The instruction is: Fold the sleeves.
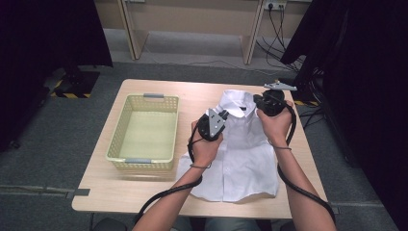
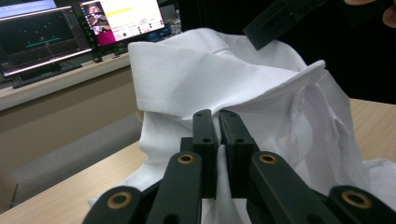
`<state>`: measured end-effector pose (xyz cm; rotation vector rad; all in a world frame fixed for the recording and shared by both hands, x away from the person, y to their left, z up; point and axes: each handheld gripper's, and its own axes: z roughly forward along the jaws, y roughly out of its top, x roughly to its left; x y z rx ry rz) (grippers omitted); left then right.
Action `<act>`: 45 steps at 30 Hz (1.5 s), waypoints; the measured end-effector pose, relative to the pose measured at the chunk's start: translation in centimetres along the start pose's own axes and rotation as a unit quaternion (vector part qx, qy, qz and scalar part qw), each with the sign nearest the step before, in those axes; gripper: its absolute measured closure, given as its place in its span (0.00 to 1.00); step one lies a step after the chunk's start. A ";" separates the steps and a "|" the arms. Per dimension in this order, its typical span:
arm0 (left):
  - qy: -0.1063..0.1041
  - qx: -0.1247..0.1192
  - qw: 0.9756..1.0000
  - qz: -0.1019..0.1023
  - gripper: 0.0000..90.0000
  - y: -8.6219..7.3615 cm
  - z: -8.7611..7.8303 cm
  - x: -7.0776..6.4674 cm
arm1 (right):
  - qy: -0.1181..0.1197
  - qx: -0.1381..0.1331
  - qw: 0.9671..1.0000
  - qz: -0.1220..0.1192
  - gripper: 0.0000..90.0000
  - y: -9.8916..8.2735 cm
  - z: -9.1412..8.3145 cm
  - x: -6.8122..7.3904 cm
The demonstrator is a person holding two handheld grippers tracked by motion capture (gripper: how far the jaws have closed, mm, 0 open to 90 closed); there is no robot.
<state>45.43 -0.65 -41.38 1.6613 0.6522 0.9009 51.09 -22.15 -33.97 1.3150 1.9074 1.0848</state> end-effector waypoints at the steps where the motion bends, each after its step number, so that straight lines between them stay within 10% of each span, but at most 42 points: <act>1: -0.008 0.001 1.000 -0.006 0.94 0.1 -0.2 0.1 | -0.001 -0.007 1.000 -0.002 0.98 0.0 -0.3 0.1; 9: -0.056 0.003 0.998 -0.041 0.55 1.1 -2.1 0.5 | -0.013 -0.036 0.999 -0.015 0.98 -1.0 -1.8 0.7; 18: -0.057 -0.021 0.996 -0.067 0.43 4.3 -2.9 1.9 | -0.026 -0.063 0.997 -0.034 0.98 -1.8 -3.5 2.5; 21: -0.059 0.008 0.994 -0.088 0.41 4.8 -2.3 2.7 | -0.028 -0.070 0.997 -0.031 0.98 -2.2 -4.0 2.9; 27: -0.093 0.048 0.987 -0.124 0.43 3.9 -1.7 2.9 | -0.032 -0.075 0.996 -0.027 0.98 -3.0 -4.5 3.2; 45: -0.097 0.046 0.991 -0.078 0.80 3.9 -2.2 3.5 | -0.031 -0.083 0.996 -0.012 0.98 -3.9 -5.4 3.5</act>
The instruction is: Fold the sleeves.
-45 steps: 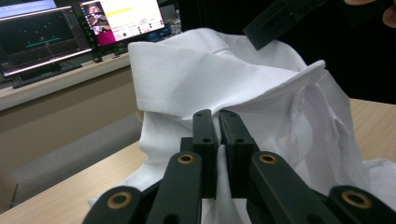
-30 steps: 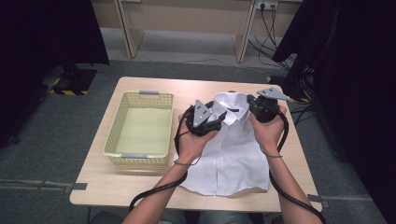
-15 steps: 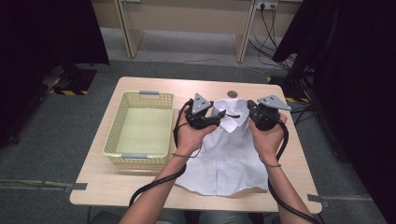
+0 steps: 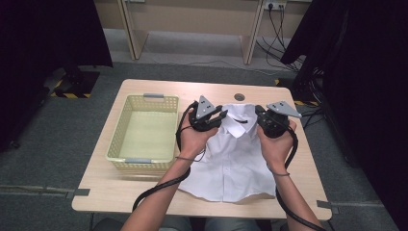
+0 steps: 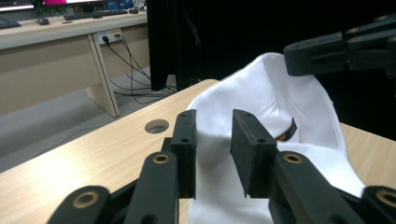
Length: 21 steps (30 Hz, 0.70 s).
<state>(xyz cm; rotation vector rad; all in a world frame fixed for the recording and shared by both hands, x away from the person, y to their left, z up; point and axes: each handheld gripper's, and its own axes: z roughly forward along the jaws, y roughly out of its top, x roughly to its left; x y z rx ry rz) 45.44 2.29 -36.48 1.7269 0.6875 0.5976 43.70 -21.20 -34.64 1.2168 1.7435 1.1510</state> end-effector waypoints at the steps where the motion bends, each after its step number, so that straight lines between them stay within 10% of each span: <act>1: 0.000 0.000 1.000 0.000 0.81 0.0 0.0 0.0 | 0.001 0.000 1.000 -0.001 0.98 -0.1 -0.1 0.2; 11: 0.005 -0.010 1.000 0.010 0.72 0.2 -0.5 -0.5 | 0.005 0.005 1.000 0.002 0.98 -0.5 0.0 0.5; 21: -0.010 0.021 0.998 -0.057 0.52 -0.8 0.3 0.4 | 0.004 0.000 1.000 0.001 0.98 -0.4 -0.1 0.7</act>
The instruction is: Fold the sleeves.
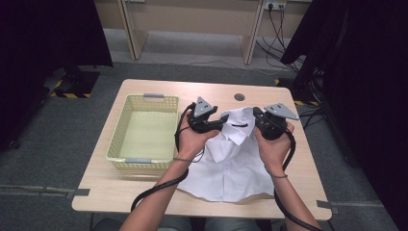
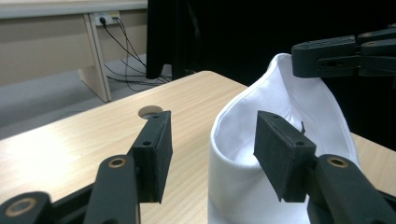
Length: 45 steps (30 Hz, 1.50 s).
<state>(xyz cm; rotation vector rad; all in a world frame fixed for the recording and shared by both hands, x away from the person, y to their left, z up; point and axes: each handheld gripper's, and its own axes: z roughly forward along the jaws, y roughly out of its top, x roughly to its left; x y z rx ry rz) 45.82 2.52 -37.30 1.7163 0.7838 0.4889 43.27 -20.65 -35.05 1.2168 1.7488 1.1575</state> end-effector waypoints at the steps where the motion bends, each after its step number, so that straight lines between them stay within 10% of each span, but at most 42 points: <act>1: -0.007 0.004 1.000 -0.008 0.52 0.0 0.2 0.1 | 0.000 -0.001 1.000 0.000 0.98 0.0 0.0 0.0; 9: -0.051 0.049 0.997 -0.034 0.67 -0.9 1.9 0.6 | 0.005 -0.001 1.000 -0.003 0.98 -0.2 0.0 0.2; 16: -0.023 0.064 0.998 0.016 0.91 -0.8 1.5 0.1 | 0.003 0.000 1.000 -0.003 0.98 -0.5 0.0 0.2; 28: 0.023 0.027 0.997 0.075 0.97 0.4 0.1 -1.7 | 0.005 -0.011 1.000 -0.003 0.98 -0.5 -1.1 0.2; 35: 0.031 0.002 0.988 0.149 0.97 1.0 -1.3 -3.3 | 0.021 -0.006 1.000 -0.006 0.98 -1.6 -2.9 0.4; 45: 0.014 0.005 0.981 0.195 0.97 -0.7 -2.7 -4.6 | 0.043 0.014 0.999 -0.013 0.98 -4.3 -4.9 1.2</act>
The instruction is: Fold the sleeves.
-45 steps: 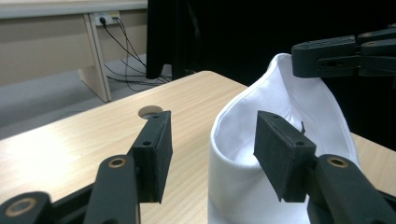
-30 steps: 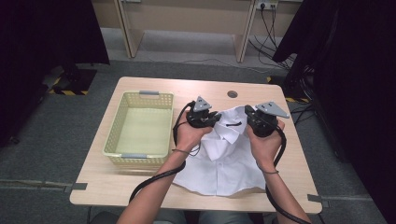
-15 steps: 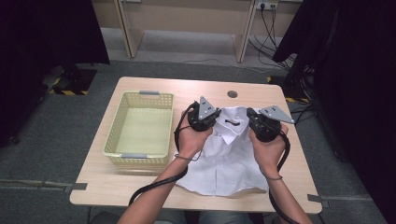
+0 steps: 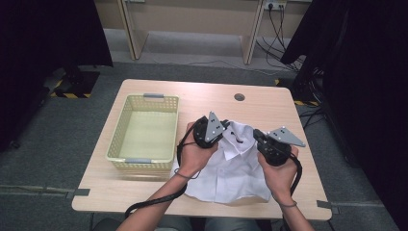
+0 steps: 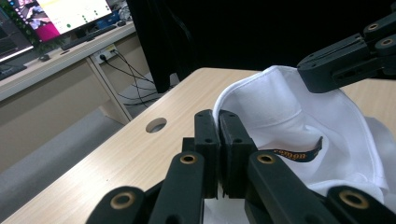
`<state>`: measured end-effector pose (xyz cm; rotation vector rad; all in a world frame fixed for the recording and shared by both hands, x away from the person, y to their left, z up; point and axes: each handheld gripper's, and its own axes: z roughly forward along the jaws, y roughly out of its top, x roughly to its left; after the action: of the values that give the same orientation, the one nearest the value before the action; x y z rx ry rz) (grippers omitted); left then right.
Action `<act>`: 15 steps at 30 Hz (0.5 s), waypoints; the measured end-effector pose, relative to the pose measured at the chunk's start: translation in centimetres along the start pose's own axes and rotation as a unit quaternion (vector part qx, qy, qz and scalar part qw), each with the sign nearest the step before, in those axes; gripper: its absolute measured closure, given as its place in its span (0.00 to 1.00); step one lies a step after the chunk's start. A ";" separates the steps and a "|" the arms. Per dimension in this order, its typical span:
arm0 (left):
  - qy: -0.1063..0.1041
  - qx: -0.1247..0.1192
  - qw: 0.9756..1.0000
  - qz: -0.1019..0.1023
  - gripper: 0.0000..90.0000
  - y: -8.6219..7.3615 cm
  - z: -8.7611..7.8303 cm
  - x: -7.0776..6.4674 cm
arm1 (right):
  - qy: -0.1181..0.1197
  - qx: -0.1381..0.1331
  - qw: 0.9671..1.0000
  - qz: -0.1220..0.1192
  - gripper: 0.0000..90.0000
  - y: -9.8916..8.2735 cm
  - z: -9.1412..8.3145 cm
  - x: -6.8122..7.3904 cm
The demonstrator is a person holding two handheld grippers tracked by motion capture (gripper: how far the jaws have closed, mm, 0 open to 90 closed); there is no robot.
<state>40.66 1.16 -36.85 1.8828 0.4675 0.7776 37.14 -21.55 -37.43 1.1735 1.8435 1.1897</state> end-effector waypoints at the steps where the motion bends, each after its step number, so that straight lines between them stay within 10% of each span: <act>1: -0.002 0.001 1.000 0.003 0.97 -0.1 -0.1 -0.3 | 0.001 0.003 1.000 0.000 0.98 -0.3 -0.1 0.1; 15: -0.018 -0.011 0.999 0.048 0.97 -2.7 -2.1 -2.6 | 0.061 0.029 0.998 0.004 0.84 -2.8 -2.2 0.3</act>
<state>37.33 2.03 -39.46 1.9074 0.3476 0.8078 34.21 -22.56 -39.16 1.1639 1.9787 1.2444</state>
